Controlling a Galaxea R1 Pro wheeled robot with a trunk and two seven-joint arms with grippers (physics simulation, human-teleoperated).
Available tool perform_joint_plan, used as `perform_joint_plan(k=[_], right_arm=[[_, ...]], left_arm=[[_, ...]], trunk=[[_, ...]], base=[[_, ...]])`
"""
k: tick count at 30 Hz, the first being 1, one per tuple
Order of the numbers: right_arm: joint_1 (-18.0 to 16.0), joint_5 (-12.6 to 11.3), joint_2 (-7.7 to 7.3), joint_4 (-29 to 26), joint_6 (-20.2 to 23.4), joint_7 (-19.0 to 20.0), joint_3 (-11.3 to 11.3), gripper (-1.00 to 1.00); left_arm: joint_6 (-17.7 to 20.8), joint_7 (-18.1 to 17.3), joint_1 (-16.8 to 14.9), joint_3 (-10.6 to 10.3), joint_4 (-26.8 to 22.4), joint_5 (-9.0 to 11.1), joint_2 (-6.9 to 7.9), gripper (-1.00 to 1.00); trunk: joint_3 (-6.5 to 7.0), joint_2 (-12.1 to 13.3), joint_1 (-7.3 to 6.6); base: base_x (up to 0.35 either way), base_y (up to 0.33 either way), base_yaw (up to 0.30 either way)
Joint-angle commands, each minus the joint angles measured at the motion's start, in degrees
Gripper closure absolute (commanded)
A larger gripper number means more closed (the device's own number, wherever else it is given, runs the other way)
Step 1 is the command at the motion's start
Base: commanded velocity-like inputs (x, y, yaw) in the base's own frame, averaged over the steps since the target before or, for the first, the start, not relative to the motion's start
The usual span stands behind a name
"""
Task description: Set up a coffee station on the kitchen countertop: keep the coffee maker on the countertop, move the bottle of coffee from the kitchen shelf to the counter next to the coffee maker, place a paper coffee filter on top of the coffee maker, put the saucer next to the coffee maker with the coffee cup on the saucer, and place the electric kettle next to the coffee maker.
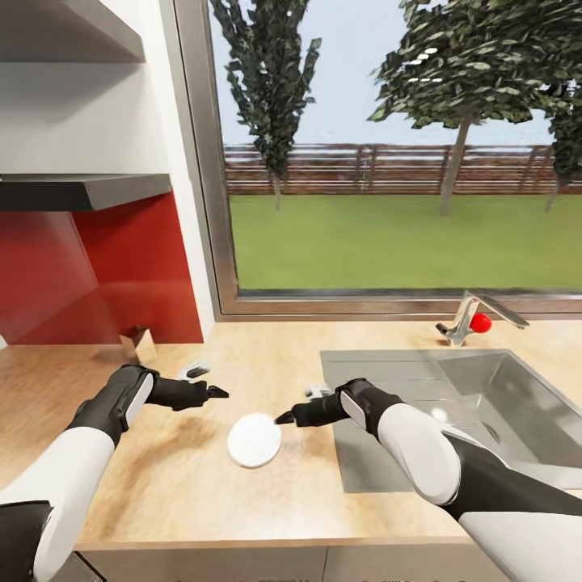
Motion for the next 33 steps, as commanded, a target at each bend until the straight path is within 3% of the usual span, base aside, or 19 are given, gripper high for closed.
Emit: perform_joint_plan(k=[1, 8, 25, 27, 29, 33], right_arm=[[-0.02, 0.54, 0.02, -0.12, 0.37, 2.05, -0.47, -1.00], [-0.02, 0.54, 0.02, -0.11, 0.35, 4.92, -0.47, -1.00], [-0.02, 0.54, 0.02, -0.11, 0.43, 5.45, -0.47, -1.00], [-0.02, 0.54, 0.02, -0.11, 0.44, 5.58, -0.47, -1.00], [0.02, 0.54, 0.02, -0.09, 0.44, 5.67, -0.47, -1.00], [0.11, 0.54, 0.02, -0.06, 0.44, 6.74, -0.47, -1.00]], left_arm=[[0.45, 0.06, -0.04, 0.12, -0.02, 0.30, 0.00, -1.00], [0.45, 0.05, 0.00, 0.15, -0.02, 0.30, -0.01, -1.00], [0.20, -0.24, 0.04, 0.64, 2.26, 0.75, -1.18, -1.00], [0.14, -0.16, 0.04, 0.66, 2.32, 1.96, -1.29, -1.00], [-0.12, 0.05, 0.04, 0.67, 2.37, 4.45, -1.58, -1.00], [-0.30, 0.25, -0.02, 0.68, 2.36, 6.17, -1.78, -1.00]], trunk=[[-0.12, -0.12, 0.01], [-0.12, -0.12, 0.01], [-0.12, -0.12, 0.01], [-0.12, -0.12, 0.01], [-0.12, -0.12, 0.01], [-0.12, -0.12, 0.01]], base=[[-0.206, 0.059, 0.000], [-0.151, 0.049, 0.000], [-0.002, 0.001, 0.000], [0.000, 0.000, 0.000], [0.047, 0.000, 0.000], [0.210, 0.000, 0.000]])
